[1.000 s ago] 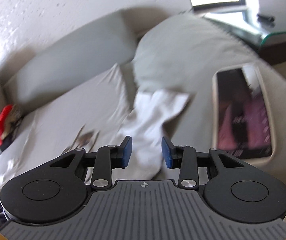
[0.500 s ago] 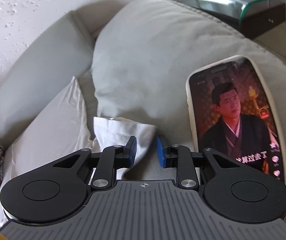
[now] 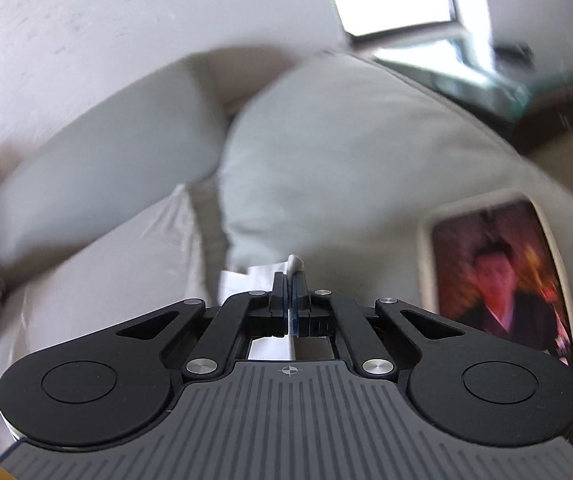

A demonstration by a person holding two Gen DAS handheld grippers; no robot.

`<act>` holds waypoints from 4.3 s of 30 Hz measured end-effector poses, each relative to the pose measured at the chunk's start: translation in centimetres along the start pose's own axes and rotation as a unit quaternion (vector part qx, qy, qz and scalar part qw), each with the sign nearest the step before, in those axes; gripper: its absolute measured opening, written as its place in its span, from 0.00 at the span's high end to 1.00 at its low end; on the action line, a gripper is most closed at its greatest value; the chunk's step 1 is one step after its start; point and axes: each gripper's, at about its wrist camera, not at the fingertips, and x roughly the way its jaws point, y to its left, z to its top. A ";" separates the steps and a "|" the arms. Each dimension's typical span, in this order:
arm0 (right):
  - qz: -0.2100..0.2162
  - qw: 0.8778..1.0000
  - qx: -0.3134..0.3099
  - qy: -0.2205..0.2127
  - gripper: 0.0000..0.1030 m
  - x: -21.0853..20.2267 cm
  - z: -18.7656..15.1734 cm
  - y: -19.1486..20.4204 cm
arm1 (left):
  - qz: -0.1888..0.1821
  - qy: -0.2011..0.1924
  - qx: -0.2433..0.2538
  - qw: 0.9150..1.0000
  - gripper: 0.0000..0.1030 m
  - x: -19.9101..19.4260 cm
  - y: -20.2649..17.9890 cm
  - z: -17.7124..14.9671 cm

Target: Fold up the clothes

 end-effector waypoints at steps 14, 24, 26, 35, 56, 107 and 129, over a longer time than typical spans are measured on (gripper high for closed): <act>0.125 0.899 -0.410 0.091 0.78 -2.4 -10.3 14.0 | -0.001 -0.013 -0.031 0.999 0.51 -1.2 2.1 -1.4; 0.018 0.987 -0.118 0.106 0.90 -1.1 -4.2 3.6 | -0.003 -0.007 -0.029 1.000 0.50 -0.8 2.0 -1.4; 0.031 0.988 -0.092 0.123 0.90 -0.3 -3.8 2.8 | -0.003 -0.006 -0.025 1.000 0.50 -0.7 1.7 -1.4; -0.037 0.951 -0.222 0.213 0.96 2.2 -8.7 5.7 | 0.006 -0.005 -0.007 1.000 0.49 -0.8 1.0 -1.5; -0.025 0.980 -0.149 0.131 0.87 7.0 -4.8 9.9 | 0.022 0.007 -0.032 0.999 0.49 0.7 2.8 -0.6; 0.038 0.940 -0.236 0.243 0.75 -1.8 -9.9 16.8 | 0.051 -0.006 -0.035 0.998 0.40 -1.6 4.0 -1.1; 0.189 0.929 -0.149 0.282 0.51 -7.7 -10.0 17.7 | -0.055 -0.051 -0.311 0.948 0.45 -5.6 19.6 -0.6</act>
